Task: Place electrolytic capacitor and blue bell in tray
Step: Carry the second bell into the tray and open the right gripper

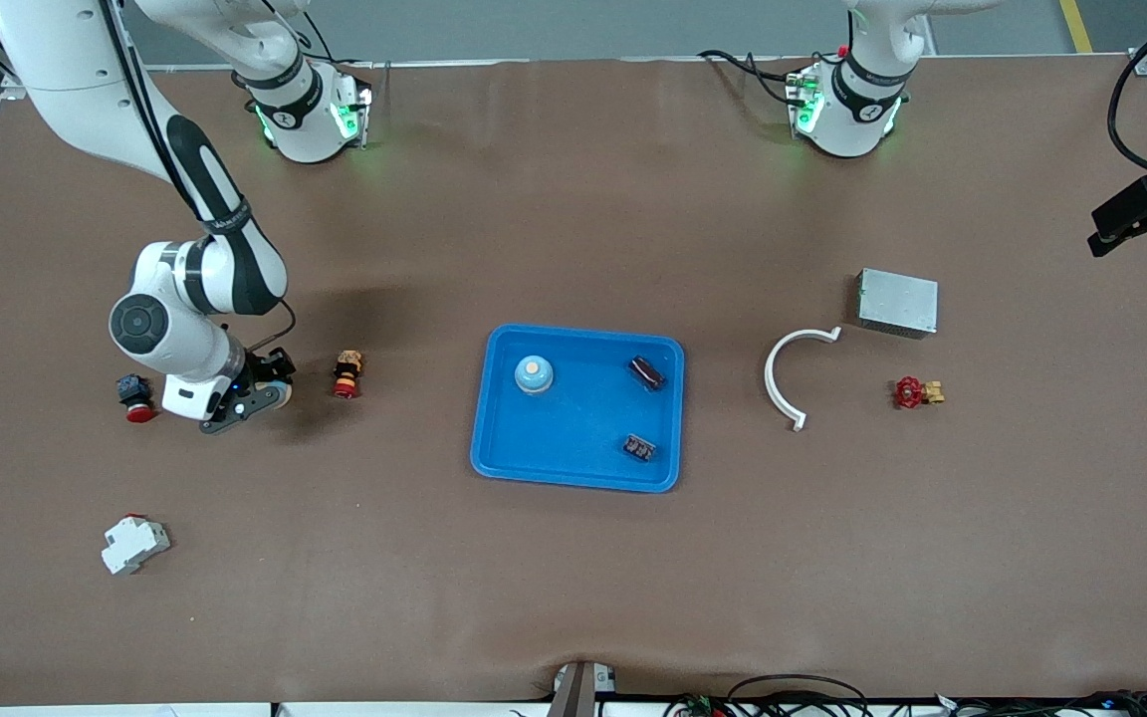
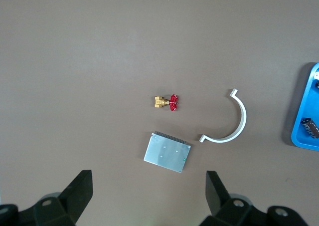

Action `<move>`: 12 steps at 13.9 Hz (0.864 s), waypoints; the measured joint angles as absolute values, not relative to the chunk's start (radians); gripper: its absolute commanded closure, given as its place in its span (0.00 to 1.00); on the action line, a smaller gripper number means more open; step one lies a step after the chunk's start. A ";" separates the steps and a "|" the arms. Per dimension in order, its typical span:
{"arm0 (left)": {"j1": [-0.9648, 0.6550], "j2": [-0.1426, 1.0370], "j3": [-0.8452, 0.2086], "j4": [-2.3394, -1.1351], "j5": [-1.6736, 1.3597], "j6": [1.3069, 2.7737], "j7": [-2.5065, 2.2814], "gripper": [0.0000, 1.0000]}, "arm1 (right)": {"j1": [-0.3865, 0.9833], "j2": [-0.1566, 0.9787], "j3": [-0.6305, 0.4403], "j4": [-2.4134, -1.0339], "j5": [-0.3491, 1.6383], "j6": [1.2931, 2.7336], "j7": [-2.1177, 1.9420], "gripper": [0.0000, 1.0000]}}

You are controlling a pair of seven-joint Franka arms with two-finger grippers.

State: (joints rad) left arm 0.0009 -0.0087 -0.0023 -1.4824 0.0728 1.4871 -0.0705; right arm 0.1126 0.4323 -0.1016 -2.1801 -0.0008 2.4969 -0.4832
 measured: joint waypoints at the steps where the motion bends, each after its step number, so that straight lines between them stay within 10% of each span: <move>1: 0.000 -0.011 -0.003 -1.483 0.071 1.487 -0.070 0.00 | 0.119 0.417 -0.098 -2.163 0.000 2.435 -0.473 0.91; 12: -0.001 -0.021 -0.003 -1.490 0.062 1.468 -0.070 0.00 | 0.474 0.339 -0.080 -1.887 0.007 2.069 0.237 0.91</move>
